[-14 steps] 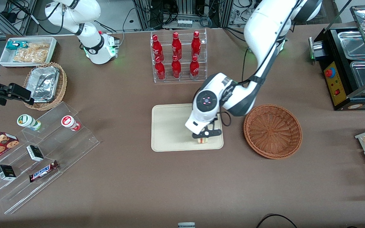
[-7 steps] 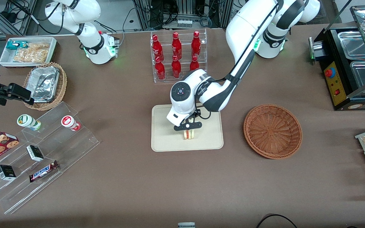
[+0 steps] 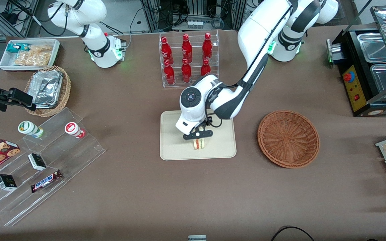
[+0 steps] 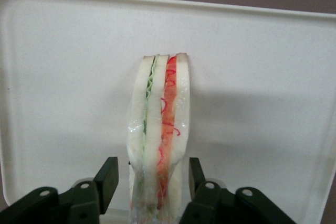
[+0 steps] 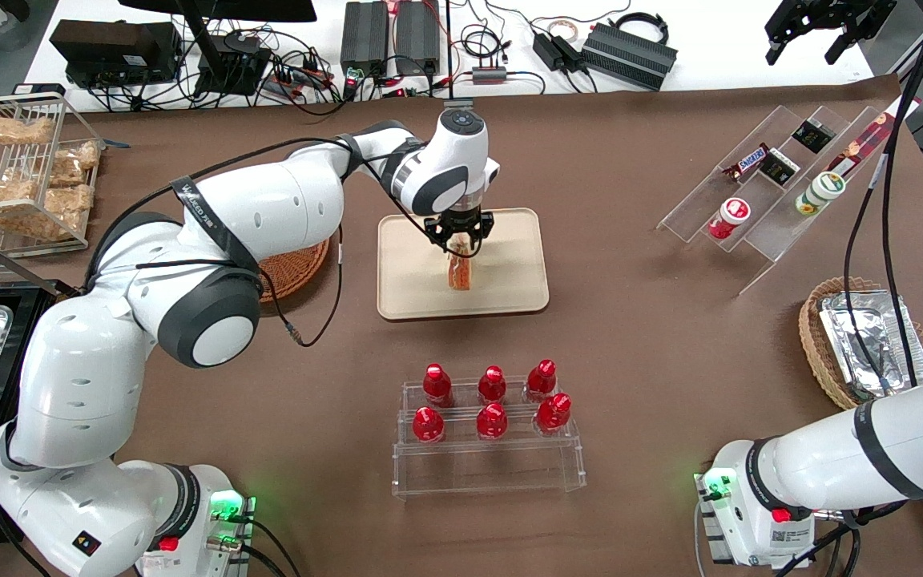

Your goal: Place sandwich from basket to tray

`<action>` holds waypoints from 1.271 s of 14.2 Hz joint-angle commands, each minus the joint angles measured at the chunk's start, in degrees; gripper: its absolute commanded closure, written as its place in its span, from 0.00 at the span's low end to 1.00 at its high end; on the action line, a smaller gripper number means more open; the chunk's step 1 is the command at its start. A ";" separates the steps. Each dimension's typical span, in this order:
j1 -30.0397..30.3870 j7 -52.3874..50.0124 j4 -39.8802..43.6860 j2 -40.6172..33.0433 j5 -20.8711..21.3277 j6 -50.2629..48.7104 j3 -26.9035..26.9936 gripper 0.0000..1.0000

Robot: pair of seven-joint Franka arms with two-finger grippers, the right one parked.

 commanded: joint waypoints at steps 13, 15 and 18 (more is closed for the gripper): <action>15.00 15.49 -13.46 -22.78 0.47 -15.93 3.29 0.00; 18.08 20.85 -17.85 -27.88 0.47 -16.89 3.29 0.00; 22.21 27.97 -22.00 -35.26 0.38 -20.66 3.37 0.00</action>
